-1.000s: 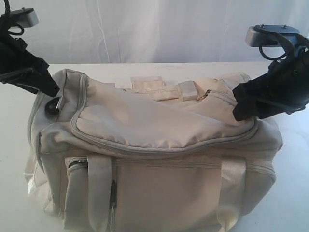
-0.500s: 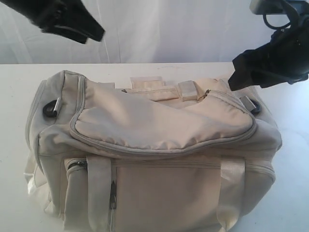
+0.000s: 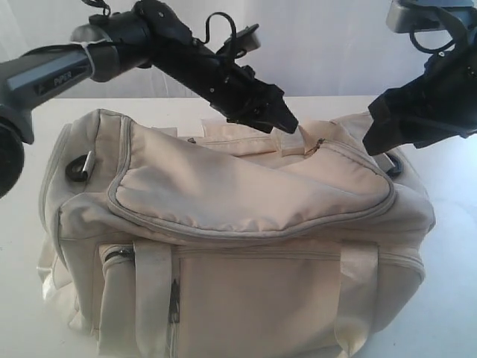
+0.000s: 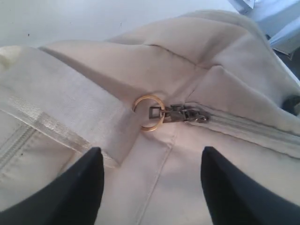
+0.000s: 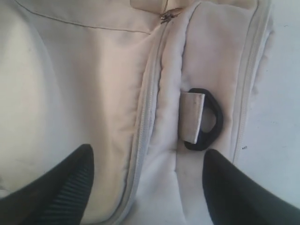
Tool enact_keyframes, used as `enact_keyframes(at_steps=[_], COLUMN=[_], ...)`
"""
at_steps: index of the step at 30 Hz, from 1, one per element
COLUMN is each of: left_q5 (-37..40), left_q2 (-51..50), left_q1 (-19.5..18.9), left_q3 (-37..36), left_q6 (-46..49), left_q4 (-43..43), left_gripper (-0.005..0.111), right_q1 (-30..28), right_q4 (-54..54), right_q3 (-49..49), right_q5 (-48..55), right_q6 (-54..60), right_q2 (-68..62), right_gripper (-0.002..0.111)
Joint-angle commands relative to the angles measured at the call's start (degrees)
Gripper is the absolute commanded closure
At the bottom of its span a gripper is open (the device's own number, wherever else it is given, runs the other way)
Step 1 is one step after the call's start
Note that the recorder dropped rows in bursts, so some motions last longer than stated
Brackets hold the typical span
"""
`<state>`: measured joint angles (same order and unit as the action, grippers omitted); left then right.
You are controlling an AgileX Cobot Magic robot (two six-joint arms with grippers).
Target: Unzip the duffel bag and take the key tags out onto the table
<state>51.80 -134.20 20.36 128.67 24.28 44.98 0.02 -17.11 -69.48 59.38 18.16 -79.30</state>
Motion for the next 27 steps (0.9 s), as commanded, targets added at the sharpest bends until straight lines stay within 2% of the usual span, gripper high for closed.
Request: enact_keyframes(at_steps=[1, 14, 20, 25, 27], left_q5=[0.0, -0.7, -1.4, -3.5, -4.4], left_q2=[-2.9, -5.3, -6.0, -7.1, -7.2], left_q1=[0.3, 0.4, 1.3, 3.0, 3.1], left_q3=[1.9, 2.8, 2.8, 2.8, 2.8], left_q6=[-0.5, -0.6, -1.0, -0.3, -0.8], left_q4=[1.2, 2.7, 2.7, 1.5, 1.6], left_gripper=[0.044, 0.044, 0.057, 0.058, 0.063], right_q1=[0.0, 0.0, 0.0, 0.0, 0.0], right_q4=[0.7, 0.7, 0.7, 0.9, 0.9], right_q3=[-0.6, -0.6, -0.6, -0.6, -0.6], right_q5=[0.3, -0.8, -0.8, -0.8, -0.7], right_q6=[-0.2, -0.2, -0.2, -0.2, -0.2], right_q2=[0.5, 0.5, 0.5, 0.5, 0.5], right_gripper=[0.046, 0.046, 0.046, 0.046, 0.046])
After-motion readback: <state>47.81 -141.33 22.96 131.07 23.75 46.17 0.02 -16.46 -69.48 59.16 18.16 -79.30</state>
